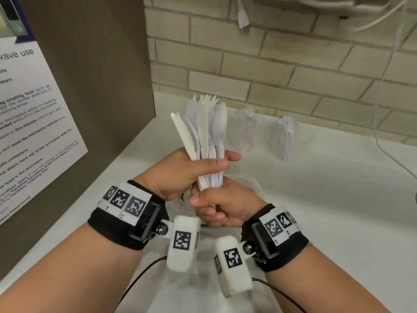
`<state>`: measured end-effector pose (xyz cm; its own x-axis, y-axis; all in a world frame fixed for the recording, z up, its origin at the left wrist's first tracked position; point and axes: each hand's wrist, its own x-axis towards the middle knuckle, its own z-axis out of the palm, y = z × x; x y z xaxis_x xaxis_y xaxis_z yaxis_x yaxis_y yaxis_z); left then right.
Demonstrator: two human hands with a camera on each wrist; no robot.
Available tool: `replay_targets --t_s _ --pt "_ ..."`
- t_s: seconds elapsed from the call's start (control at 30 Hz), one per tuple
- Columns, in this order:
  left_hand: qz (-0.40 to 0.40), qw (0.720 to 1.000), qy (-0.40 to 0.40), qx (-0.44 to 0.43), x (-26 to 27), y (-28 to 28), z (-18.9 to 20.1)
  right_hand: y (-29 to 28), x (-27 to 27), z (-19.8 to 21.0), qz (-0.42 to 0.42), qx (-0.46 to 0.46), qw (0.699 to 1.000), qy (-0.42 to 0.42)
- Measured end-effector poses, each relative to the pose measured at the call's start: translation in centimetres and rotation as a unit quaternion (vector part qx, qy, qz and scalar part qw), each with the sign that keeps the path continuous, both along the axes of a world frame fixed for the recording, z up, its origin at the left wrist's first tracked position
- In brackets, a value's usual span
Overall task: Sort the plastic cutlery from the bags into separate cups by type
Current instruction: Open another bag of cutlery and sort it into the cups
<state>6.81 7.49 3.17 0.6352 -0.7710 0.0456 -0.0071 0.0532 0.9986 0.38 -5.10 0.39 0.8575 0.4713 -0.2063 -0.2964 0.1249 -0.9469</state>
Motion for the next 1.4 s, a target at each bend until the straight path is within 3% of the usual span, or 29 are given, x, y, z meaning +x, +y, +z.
replay_targets --t_s 0.07,0.2,0.3,0.37,0.5,0.63,0.77,0.97,1.1,1.2,1.27,1.33,1.4 --pt "0.03 0.999 0.009 -0.032 -0.1 0.0 0.3 0.0 0.1 -0.1 -0.033 -0.034 0.999 -0.02" --pt "0.126 0.973 0.119 -0.153 1.0 1.0 0.7 -1.9 0.8 0.5 -0.161 -0.155 0.973 -0.05" --pt "0.15 0.971 0.142 -0.124 1.7 1.3 -0.3 -3.0 1.6 2.2 -0.318 -0.164 0.929 -0.097" --pt "0.137 0.978 0.131 -0.082 1.5 0.9 -1.3 -2.9 2.0 3.5 -0.363 -0.156 0.906 -0.153" --pt "0.129 0.985 0.104 -0.04 0.9 -0.1 -2.5 -1.8 2.5 5.2 -0.357 -0.176 0.889 -0.226" --pt "0.162 0.986 0.037 -0.008 0.5 -0.5 -3.0 -1.2 2.9 5.2 -0.379 -0.174 0.883 -0.216" --pt "0.178 0.982 -0.052 0.047 0.3 -0.7 -3.5 -0.8 3.0 4.8 -0.441 -0.186 0.846 -0.233" --pt "0.187 0.979 -0.057 0.06 0.0 -1.5 -3.8 -1.0 3.2 4.8 -0.443 -0.205 0.844 -0.223" --pt "0.211 0.967 -0.102 0.1 -0.1 -1.5 -4.3 -1.4 3.0 5.9 -0.472 -0.13 0.839 -0.237" --pt "0.228 0.958 -0.111 0.135 -0.1 -1.5 -4.8 -2.0 2.5 7.9 -0.526 -0.035 0.808 -0.265" --pt "0.239 0.952 -0.113 0.152 -0.1 -1.6 -4.9 -2.3 1.9 9.2 -0.537 -0.021 0.785 -0.307" --pt "0.255 0.946 -0.118 0.161 0.0 -1.7 -4.8 -2.5 1.7 9.4 -0.517 -0.06 0.791 -0.322" --pt "0.273 0.939 -0.125 0.17 0.1 -1.8 -4.4 -2.4 1.9 8.6 -0.468 -0.161 0.817 -0.297"
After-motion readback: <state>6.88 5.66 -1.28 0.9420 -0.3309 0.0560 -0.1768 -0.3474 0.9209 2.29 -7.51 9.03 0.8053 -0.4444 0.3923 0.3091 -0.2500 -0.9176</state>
